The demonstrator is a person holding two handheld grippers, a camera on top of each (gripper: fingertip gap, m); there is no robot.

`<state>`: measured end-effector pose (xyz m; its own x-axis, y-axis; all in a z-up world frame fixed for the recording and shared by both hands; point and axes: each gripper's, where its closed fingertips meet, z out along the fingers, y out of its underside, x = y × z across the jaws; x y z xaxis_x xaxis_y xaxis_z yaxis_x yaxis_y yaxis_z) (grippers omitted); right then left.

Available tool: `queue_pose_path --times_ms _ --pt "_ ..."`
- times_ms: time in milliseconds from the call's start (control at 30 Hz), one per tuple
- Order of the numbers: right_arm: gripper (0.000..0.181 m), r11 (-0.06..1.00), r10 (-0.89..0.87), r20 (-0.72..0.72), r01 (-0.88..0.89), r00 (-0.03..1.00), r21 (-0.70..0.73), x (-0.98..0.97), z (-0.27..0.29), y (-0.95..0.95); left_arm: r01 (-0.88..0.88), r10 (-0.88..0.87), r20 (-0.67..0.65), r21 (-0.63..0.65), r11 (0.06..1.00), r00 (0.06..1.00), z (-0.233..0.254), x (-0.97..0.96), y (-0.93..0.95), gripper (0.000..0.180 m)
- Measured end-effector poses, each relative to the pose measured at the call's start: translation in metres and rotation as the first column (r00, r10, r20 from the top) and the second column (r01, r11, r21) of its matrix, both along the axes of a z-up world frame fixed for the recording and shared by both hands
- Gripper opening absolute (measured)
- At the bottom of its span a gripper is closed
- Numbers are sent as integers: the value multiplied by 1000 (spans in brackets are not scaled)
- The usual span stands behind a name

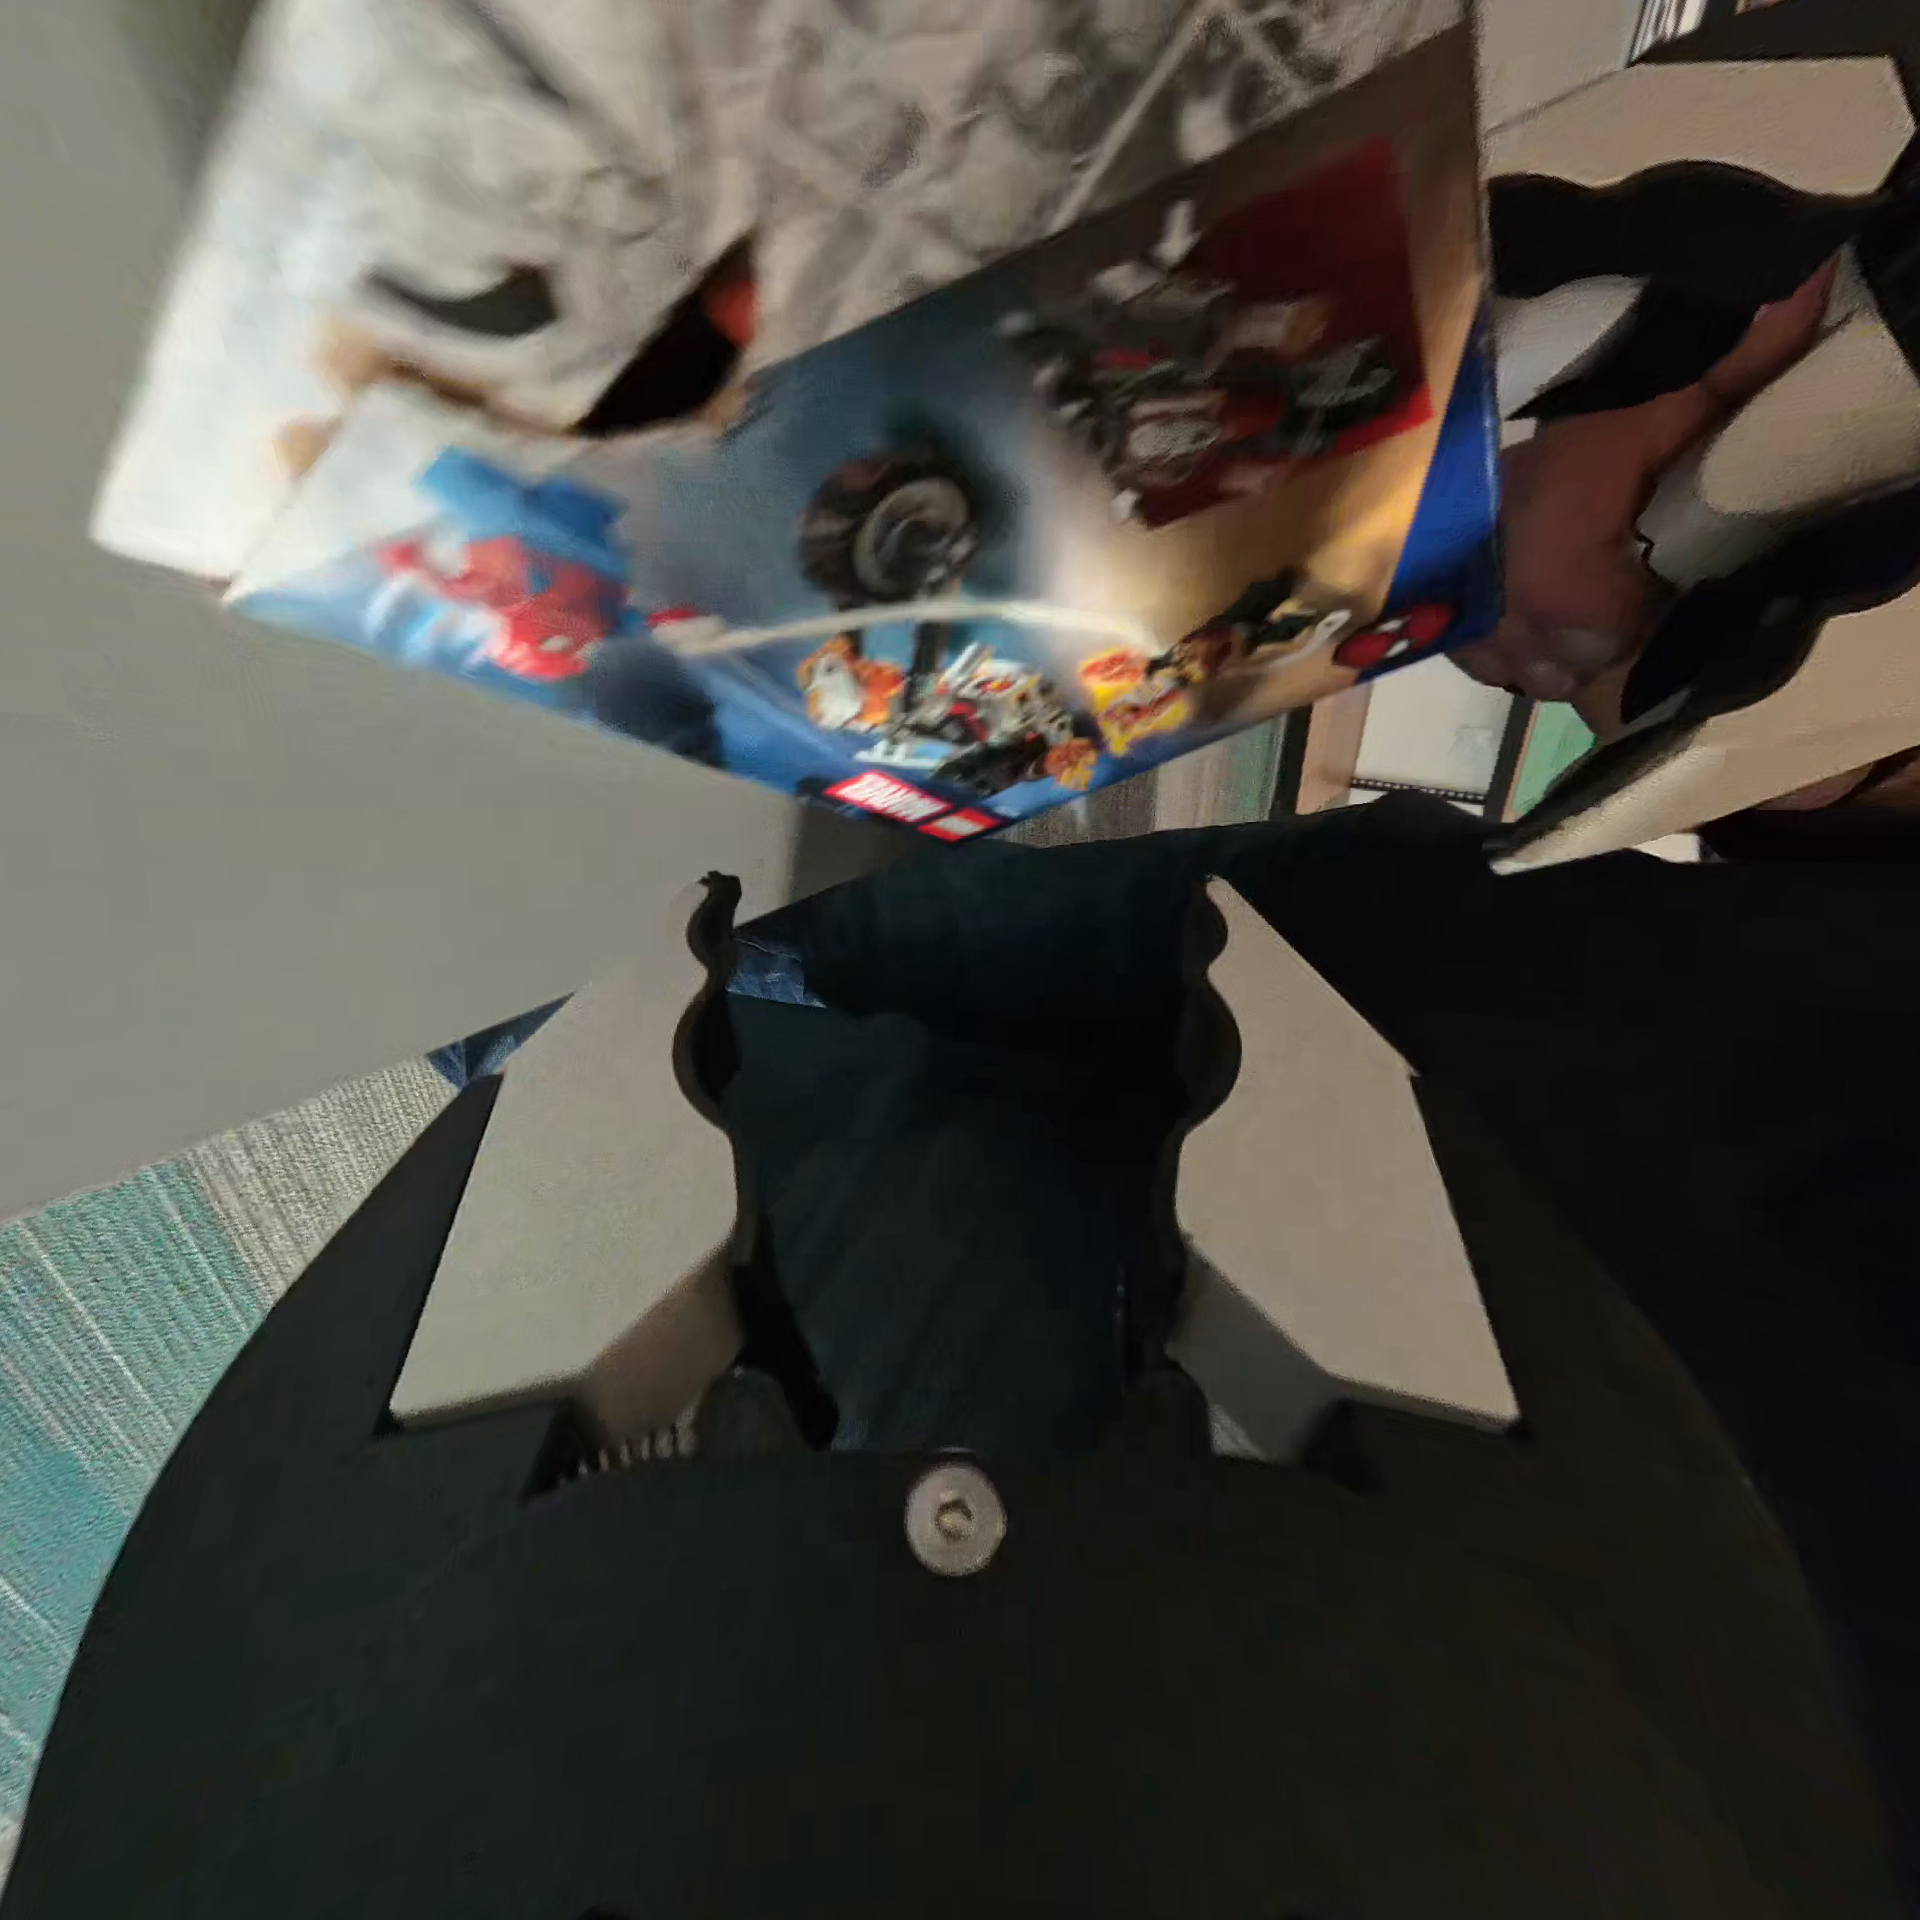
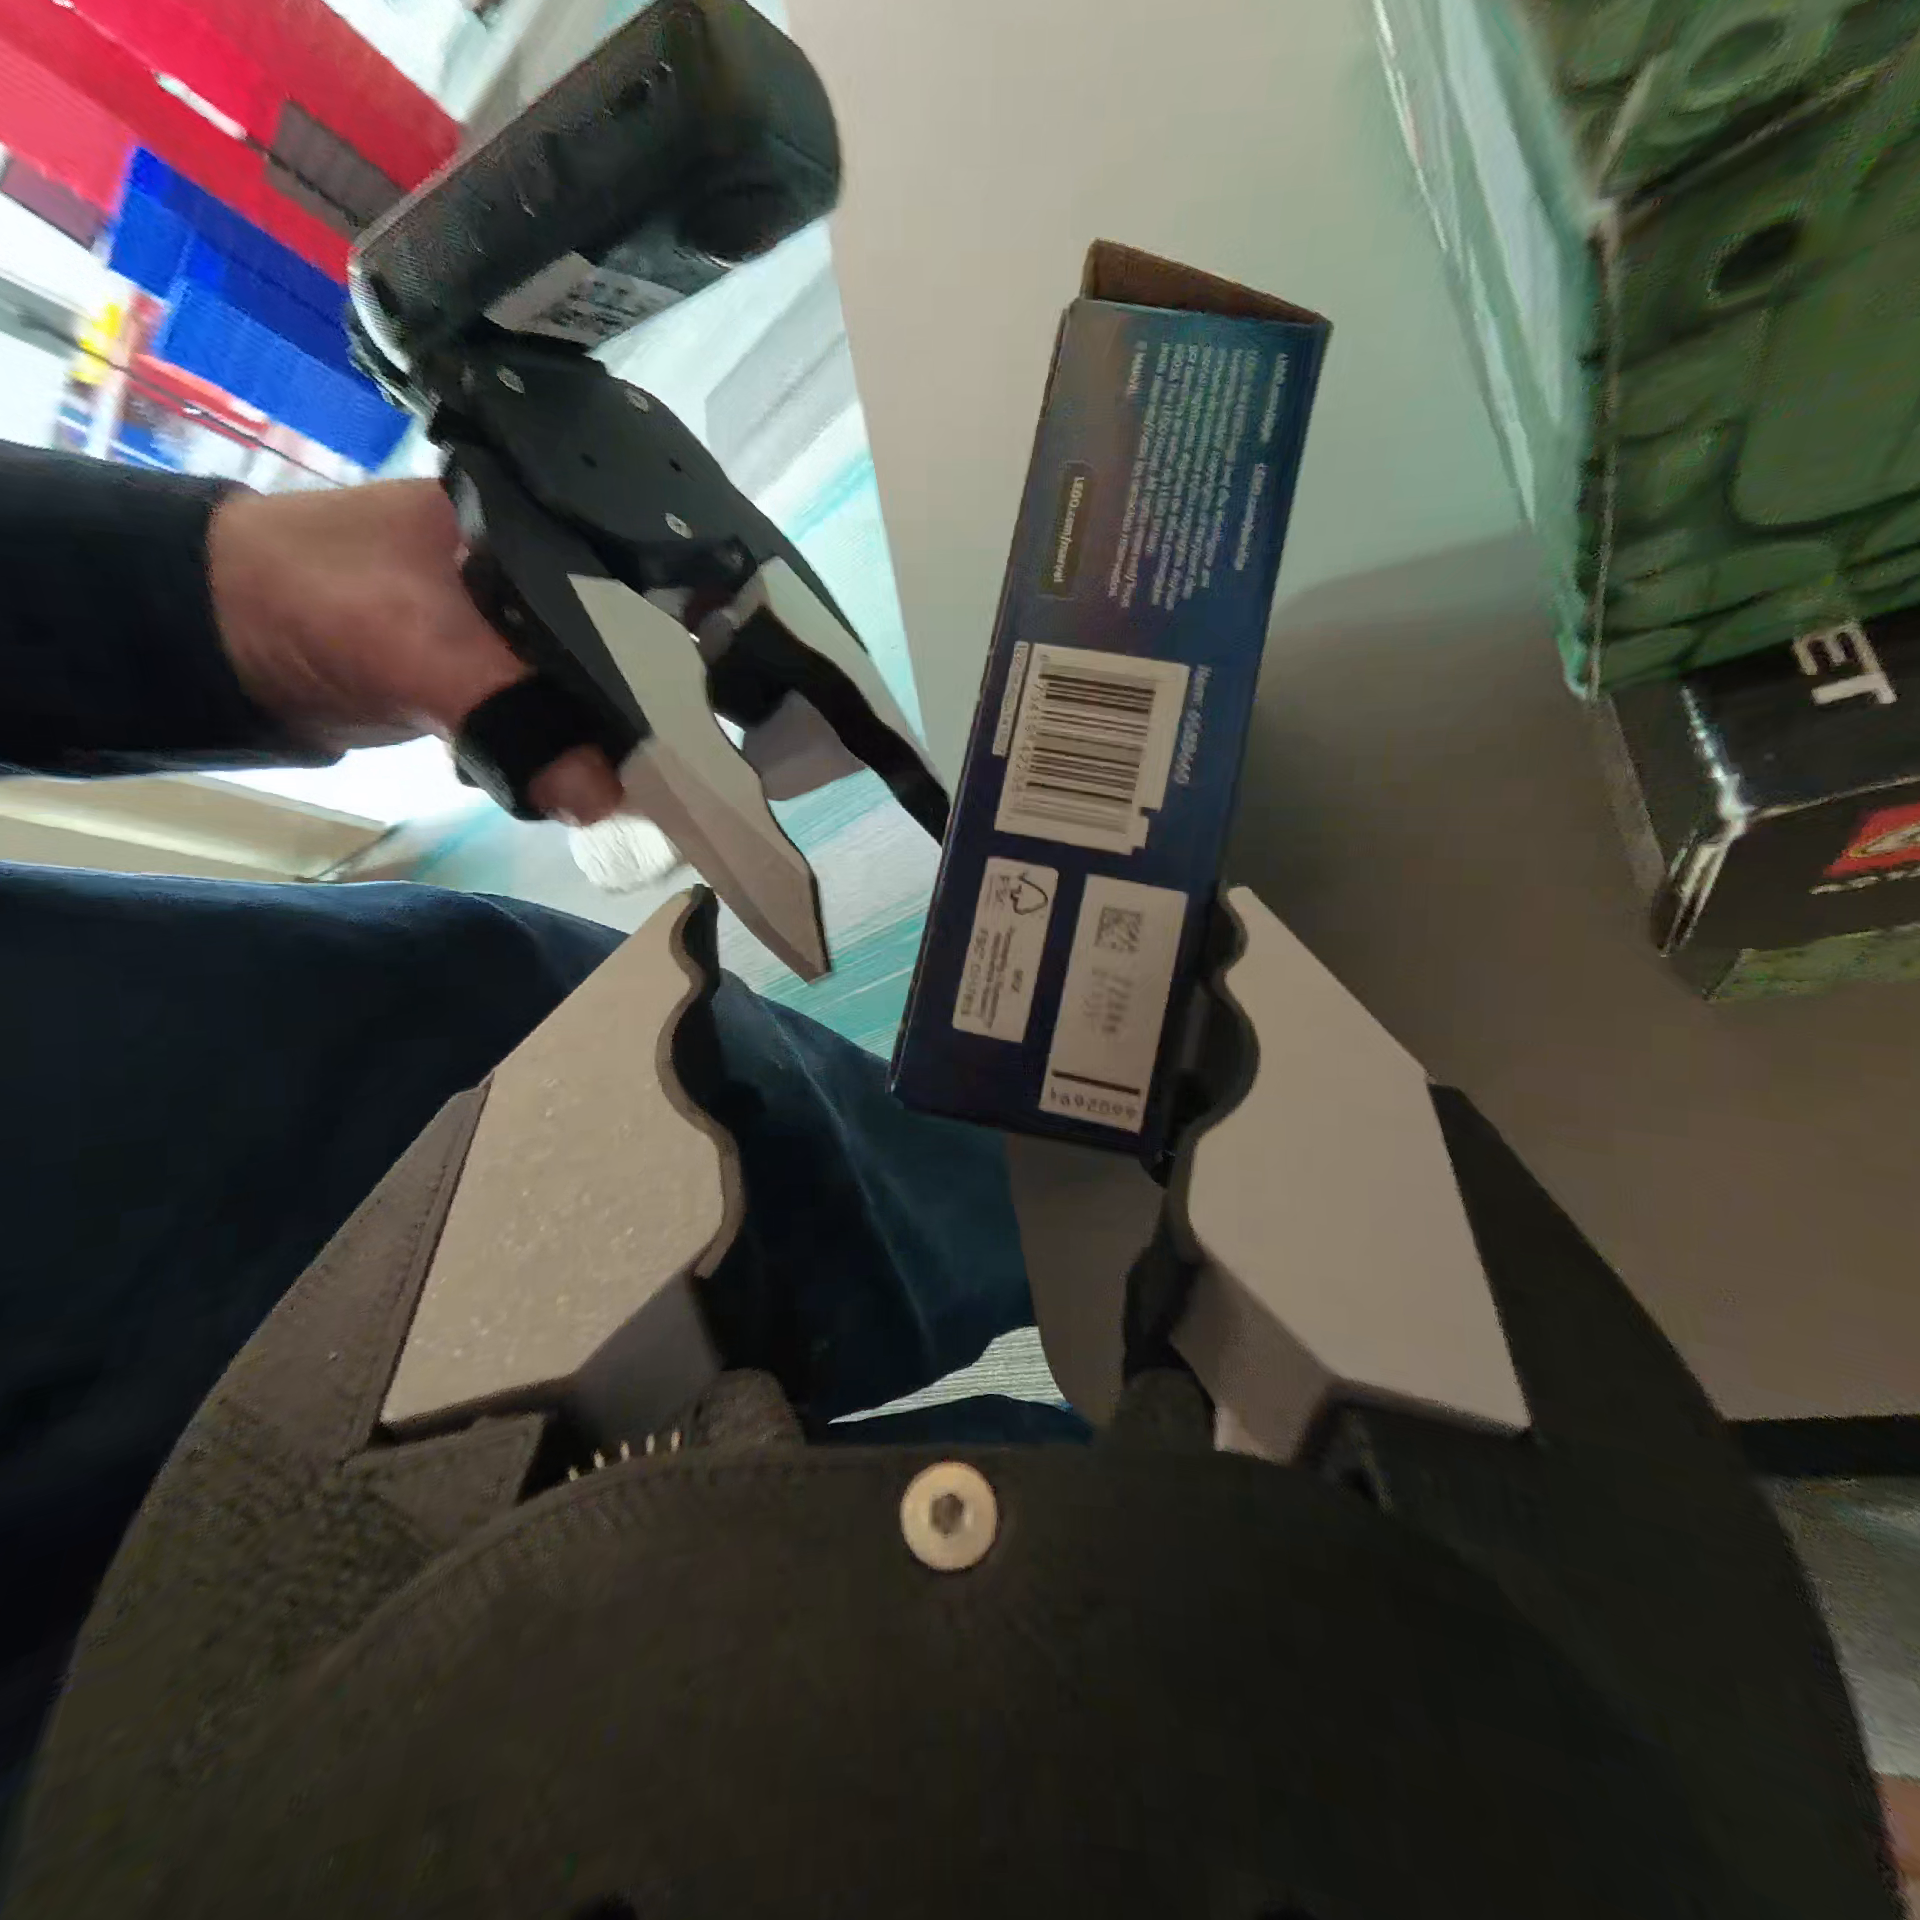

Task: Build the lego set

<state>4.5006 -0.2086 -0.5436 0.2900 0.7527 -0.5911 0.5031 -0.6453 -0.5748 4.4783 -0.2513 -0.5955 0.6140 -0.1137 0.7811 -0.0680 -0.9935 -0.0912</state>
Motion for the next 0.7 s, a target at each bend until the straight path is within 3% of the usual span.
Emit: queue_pose_path --times_ms 67,133,167,233,367,500,700 --pt "89 1000 0 41 -1 999 27 -2 -7 -1 -27 27 24 -7 1000 999 3 -15 0 84" --pt "69 999 -32 115 28 993 40 -1 -22 5 -29 29 19 -9 1000 999 2 -26 3 83" --pt "75 1000 -19 110 21 994 -18 -4 -26 1 -28 28 25 -10 1000 999 2 -28 6 83" --pt "65 984 -57 40 63 998 -164 -12 -25 -2 -27 28 39 -3 1000 999 1 -25 14 83" --pt "60 957 -91 20 93 996 -273 -11 -35 -3 18 -17 13 -22 1000 1000 -13 -15 22 84" --pt "57 938 -144 -9 133 990 -319 1 -35 -5 -49 50 -8 70 996 999 0 -34 48 77" --pt "56 922 -124 -71 89 990 -377 18 -33 -24 34 -21 -54 243 969 998 13 -42 69 82"
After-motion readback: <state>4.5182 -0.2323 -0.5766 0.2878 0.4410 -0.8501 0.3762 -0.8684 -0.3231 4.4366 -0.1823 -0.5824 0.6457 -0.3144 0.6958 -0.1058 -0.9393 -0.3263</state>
